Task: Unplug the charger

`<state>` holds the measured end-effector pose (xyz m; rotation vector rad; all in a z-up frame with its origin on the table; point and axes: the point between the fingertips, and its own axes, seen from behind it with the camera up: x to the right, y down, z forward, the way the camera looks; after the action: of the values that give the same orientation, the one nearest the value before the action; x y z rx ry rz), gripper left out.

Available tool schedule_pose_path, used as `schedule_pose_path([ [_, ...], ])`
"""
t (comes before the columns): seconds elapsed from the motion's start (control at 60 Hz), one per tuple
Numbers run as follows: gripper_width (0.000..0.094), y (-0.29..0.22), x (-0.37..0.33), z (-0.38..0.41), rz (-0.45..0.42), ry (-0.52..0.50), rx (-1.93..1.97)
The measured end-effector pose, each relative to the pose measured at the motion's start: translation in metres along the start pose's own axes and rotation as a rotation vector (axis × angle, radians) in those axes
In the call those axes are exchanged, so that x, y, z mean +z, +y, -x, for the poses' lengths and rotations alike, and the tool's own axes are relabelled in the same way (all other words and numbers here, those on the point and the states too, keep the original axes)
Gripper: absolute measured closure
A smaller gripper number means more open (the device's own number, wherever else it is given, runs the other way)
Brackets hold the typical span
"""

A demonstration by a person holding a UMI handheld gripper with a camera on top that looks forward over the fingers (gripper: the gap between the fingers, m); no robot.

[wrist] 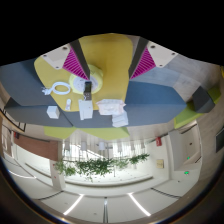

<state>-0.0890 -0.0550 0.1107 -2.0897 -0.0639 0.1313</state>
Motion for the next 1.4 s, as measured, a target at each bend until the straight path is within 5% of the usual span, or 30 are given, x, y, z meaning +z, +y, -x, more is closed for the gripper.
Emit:
schedule_pose_path([
  [0.3,0.0174,-0.011,0.121,-0.071,-0.060,0.099,-0.069],
  [0.367,0.0262,-0.015,0.144,-0.076,-0.085,0.094,-0.077],
  [0.433,0.0495,-0.013,0.152,-0.077,-0.090,0.098,-0.102],
  [0.467,0.0712,-0.015,0.155,-0.084,-0.109,0.121,-0.132],
  [0.617,0.0822,-0.017,0.157,-0.079,-0.153,0.056,-0.051],
  [0.85,0.0853,-0.034,0.145,-0.083,-0.164,0.063,-0.014],
  [0.967,0.0854,-0.097,0.095,-0.094,-0.314,0.084,-0.014],
  [1.067,0.0853,-0.130,0.066,-0.112,-0.361,0.098,-0.018],
  [1.183,0.0850,-0.117,0.056,-0.155,-0.306,0.166,-0.054],
  [1.4,0.0837,0.012,0.091,-0.209,0.020,0.196,-0.025],
])
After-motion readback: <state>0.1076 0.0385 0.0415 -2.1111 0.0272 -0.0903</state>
